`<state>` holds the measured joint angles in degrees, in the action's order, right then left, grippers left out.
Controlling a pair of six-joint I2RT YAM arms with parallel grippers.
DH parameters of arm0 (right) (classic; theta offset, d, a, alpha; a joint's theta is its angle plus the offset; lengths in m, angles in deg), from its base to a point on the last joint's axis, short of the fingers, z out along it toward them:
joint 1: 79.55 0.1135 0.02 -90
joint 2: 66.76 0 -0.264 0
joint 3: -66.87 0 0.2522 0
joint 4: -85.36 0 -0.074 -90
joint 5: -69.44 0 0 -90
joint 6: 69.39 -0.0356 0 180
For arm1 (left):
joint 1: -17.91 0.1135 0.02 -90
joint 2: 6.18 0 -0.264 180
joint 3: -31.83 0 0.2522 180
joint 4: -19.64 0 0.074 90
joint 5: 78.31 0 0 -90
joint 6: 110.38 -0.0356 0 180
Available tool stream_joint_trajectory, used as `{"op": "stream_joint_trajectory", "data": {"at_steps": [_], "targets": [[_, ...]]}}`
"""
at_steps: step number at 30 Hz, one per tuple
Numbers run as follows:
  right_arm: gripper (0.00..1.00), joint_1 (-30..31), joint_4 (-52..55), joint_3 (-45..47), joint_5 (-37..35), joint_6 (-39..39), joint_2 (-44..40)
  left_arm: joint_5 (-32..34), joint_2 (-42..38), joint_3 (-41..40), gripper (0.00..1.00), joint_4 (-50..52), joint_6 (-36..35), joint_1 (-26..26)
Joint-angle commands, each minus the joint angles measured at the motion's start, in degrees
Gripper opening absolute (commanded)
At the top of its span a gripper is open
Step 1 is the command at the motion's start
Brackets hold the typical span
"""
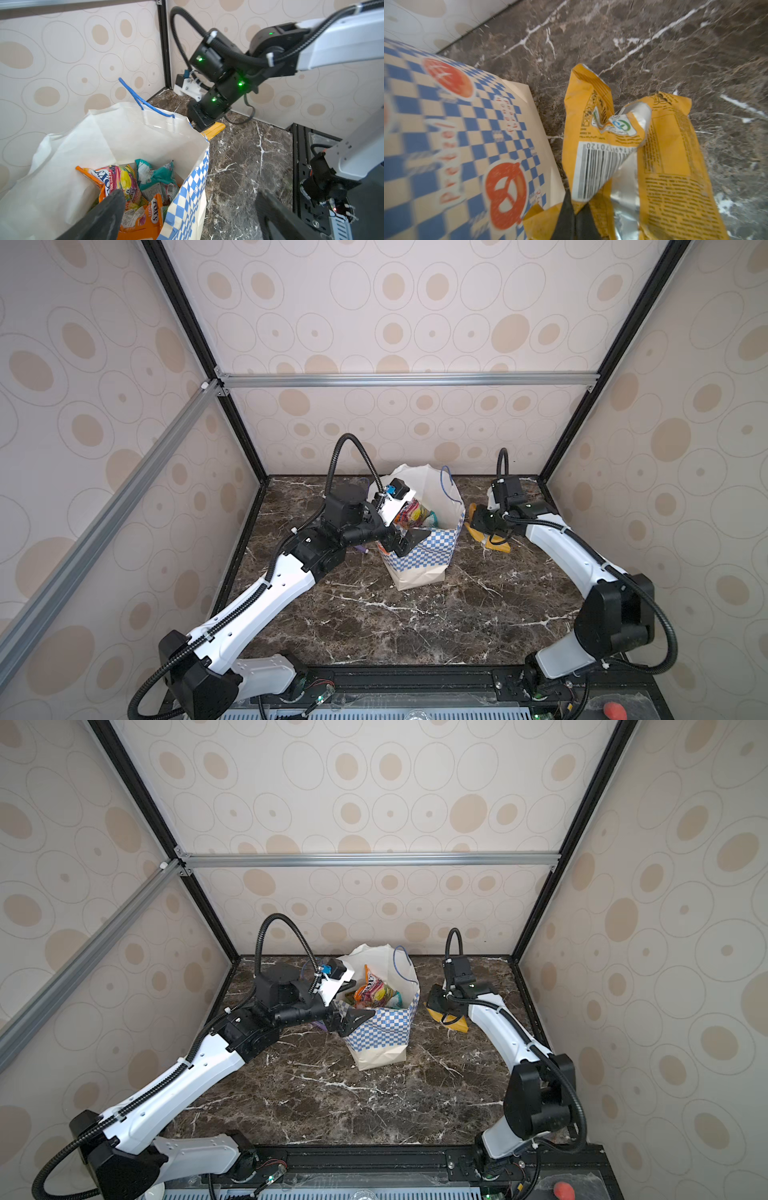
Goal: Take the snacks out of the paper bag
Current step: Place the snack at the middle-right of the table.
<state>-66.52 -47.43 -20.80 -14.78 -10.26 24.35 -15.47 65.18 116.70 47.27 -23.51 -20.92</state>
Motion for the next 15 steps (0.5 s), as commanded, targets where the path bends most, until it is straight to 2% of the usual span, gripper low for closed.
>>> {"op": "stream_joint_trajectory", "data": {"at_steps": [1,4,5,10,15], "targets": [[0.00,-0.1,-4.0,1.2,1.0,-0.9,2.5,-1.3,-0.2,-0.7,0.98,1.3,-5.0,-0.5],[0.01,-0.1,-4.8,2.4,2.6,-1.5,5.4,-0.1,-1.0,-1.8,0.98,0.7,-6.5,-0.5],[0.05,-0.1,-5.2,2.9,3.1,-1.8,6.1,1.9,-1.3,-2.2,0.98,0.5,-6.9,-0.5],[0.28,-0.1,-4.7,4.7,2.9,-1.5,6.3,3.2,-3.2,-4.0,0.98,-1.8,-7.4,-0.5],[0.47,-0.1,-0.6,3.8,-2.3,-1.4,1.9,5.5,-6.7,-6.7,0.98,-5.7,-7.6,-0.5]]}}
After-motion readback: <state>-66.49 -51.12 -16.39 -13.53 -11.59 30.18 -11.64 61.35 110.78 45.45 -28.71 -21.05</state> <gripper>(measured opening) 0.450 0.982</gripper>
